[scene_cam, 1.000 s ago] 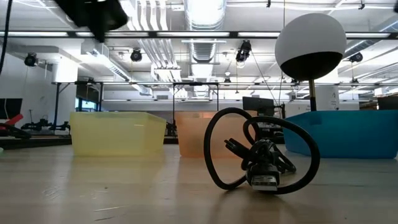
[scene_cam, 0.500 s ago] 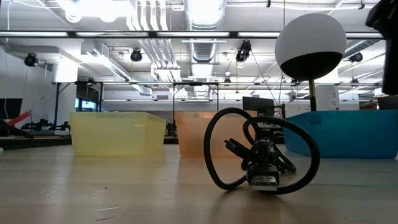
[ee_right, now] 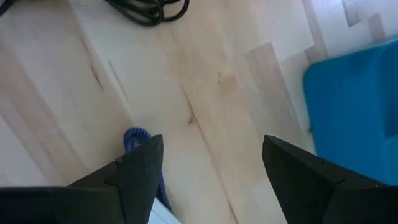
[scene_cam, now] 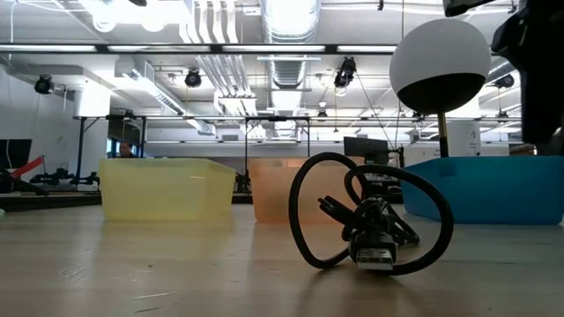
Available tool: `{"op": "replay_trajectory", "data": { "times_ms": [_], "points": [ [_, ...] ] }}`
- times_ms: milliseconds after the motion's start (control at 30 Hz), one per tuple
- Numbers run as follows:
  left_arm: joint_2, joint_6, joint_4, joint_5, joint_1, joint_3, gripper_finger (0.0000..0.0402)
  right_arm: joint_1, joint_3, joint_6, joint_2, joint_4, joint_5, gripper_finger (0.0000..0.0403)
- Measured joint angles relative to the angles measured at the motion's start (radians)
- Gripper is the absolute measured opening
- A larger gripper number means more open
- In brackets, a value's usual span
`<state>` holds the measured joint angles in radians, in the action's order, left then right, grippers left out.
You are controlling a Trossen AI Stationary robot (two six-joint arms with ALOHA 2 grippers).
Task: Pick and place items into bin
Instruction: Put the white charger cable into the yellow bin
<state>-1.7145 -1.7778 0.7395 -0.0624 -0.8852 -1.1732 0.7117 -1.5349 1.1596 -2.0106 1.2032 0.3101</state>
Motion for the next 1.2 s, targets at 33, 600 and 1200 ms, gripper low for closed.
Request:
{"op": "replay_trajectory", "data": {
  "times_ms": [33, 600, 1200],
  "points": [
    [-0.019, 0.0, 0.0, 0.0, 0.001, -0.012, 0.0184, 0.004, 0.0, 0.001, 0.0, 0.005, -0.005, 0.0258],
    [-0.133, -0.001, 0.004, -0.052, 0.066, -0.068, 0.0135, 0.034, 0.0, 0.019, 0.0, 0.023, -0.008, 0.0251],
    [-0.129, 0.089, 0.002, -0.012, 0.052, -0.064, 0.0079, 0.039, 0.043, 0.019, 0.001, 0.023, -0.016, 0.0249]
  ]
}}
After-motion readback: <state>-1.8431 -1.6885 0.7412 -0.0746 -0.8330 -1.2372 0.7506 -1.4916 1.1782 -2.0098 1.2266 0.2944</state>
